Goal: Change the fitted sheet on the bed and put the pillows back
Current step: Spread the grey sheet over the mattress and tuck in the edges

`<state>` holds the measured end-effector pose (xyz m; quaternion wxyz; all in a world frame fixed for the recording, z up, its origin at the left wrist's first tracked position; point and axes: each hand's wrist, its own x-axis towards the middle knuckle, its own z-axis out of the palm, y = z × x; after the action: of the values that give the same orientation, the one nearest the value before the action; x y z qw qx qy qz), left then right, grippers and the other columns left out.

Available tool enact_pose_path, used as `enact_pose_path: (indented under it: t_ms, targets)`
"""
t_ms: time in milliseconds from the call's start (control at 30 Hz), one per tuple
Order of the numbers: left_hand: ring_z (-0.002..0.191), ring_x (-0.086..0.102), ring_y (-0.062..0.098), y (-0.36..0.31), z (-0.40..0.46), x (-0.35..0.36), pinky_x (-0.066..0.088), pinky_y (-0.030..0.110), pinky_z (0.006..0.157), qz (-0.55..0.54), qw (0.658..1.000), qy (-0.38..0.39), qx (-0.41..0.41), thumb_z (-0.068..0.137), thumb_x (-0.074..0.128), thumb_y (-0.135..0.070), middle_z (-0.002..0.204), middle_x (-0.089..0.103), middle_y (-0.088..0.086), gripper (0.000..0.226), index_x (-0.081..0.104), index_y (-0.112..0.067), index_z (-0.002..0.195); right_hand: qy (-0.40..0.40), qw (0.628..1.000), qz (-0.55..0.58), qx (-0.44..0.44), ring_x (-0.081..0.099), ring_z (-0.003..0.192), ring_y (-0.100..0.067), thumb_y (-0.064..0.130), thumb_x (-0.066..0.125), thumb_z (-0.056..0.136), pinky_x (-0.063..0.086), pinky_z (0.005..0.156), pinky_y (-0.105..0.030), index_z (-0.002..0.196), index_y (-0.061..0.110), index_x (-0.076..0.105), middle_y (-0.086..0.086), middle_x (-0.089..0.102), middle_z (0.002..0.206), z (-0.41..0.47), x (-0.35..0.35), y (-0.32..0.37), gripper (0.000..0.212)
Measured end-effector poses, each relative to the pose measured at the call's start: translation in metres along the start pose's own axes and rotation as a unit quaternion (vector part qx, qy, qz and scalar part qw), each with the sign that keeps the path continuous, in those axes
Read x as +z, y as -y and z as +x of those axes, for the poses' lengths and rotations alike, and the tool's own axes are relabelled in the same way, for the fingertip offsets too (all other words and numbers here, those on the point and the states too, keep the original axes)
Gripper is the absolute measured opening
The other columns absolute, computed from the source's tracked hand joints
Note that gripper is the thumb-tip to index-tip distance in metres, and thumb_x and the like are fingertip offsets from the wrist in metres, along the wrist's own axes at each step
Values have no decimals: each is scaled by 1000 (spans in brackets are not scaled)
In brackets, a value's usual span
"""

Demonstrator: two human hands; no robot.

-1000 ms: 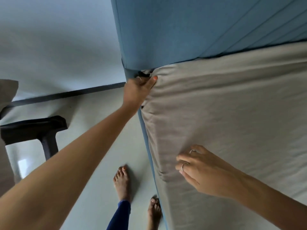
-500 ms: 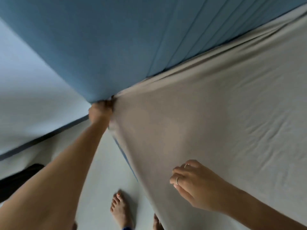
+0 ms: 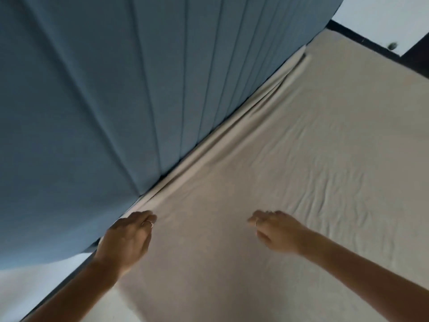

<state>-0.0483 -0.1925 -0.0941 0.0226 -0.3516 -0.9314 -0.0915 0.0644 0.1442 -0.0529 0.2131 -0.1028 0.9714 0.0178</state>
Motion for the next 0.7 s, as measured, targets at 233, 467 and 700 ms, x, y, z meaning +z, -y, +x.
enact_pose_path:
  t_ms: [233, 467, 700]
  targets:
    - [88, 71, 33, -7, 104, 44, 57, 42, 59, -17, 1000, 14, -22, 62, 75, 5, 110, 69, 18, 47, 69, 2, 109, -50, 987, 70, 134, 57, 113, -27, 21, 40, 99, 47, 89, -36, 148, 16, 29, -6, 43, 137, 120, -40, -71, 50]
    - [100, 67, 38, -30, 139, 88, 56, 46, 79, -95, 987, 34, -122, 75, 77, -9, 119, 65, 22, 54, 59, 4, 125, -104, 987, 59, 112, 59, 112, -29, 35, 40, 101, 49, 84, -39, 145, 24, 35, -7, 50, 131, 230, -56, -72, 46]
    - [138, 39, 22, -23, 109, 103, 37, 41, 106, -56, 996, 17, -69, 97, 36, -30, 151, 39, 8, 51, 42, -10, 144, -178, 979, 92, 33, 59, 99, -38, 23, 45, 97, 53, 76, -44, 122, 9, 57, -13, 55, 121, 259, -16, -52, 31]
